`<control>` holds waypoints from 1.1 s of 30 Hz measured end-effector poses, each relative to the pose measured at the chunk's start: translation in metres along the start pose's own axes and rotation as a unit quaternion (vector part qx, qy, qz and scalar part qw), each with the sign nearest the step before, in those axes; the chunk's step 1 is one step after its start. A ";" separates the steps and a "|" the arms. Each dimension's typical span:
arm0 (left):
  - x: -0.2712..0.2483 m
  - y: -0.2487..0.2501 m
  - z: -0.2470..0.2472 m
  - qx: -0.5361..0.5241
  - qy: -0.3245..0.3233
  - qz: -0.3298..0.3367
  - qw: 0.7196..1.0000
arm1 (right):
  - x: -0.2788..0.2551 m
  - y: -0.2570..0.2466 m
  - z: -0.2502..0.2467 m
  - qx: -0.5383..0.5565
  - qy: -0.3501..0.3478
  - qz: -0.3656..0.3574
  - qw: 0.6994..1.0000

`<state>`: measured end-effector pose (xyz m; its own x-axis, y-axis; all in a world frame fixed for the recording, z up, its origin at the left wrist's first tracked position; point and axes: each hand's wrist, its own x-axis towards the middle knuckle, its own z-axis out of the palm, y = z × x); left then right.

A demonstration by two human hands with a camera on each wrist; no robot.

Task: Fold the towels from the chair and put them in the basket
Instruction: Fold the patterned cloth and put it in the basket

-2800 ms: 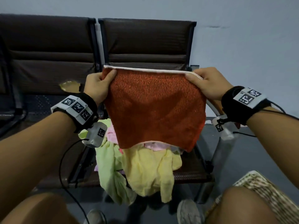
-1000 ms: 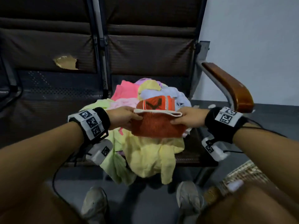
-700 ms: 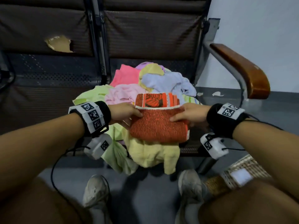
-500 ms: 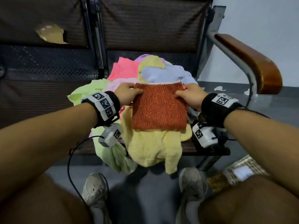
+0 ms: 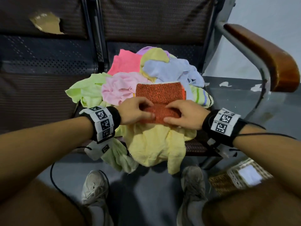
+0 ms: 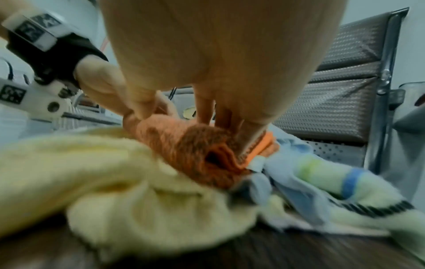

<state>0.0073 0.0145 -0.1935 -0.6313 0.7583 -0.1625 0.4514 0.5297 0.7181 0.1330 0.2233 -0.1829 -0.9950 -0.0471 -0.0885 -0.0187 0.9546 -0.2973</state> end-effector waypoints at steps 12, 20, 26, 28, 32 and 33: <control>0.009 -0.010 -0.014 -0.129 0.075 -0.019 0.989 | -0.005 0.010 -0.013 0.172 0.068 0.068 0.980; 0.013 -0.012 -0.010 0.046 0.084 -0.193 0.976 | 0.005 0.009 0.004 0.201 0.041 0.172 0.964; 0.015 0.003 -0.001 -0.086 0.050 -0.217 0.971 | 0.010 0.010 0.007 0.106 0.030 0.180 0.977; 0.018 0.008 -0.002 -0.132 0.088 -0.208 0.965 | 0.010 0.010 0.004 0.096 0.020 0.184 0.978; 0.017 0.026 -0.006 -0.102 0.110 -0.193 0.970 | 0.007 0.004 -0.008 0.092 0.007 0.199 0.976; 0.016 0.031 -0.007 -0.092 0.128 -0.170 0.973 | 0.007 0.002 -0.011 0.098 0.002 0.201 0.975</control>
<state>0.0064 0.0408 -0.1686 -0.8709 0.4200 -0.2554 0.0833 0.6381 0.7655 0.1247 0.2285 -0.1734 -0.9187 0.3202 -0.2311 0.3907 0.8216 -0.4151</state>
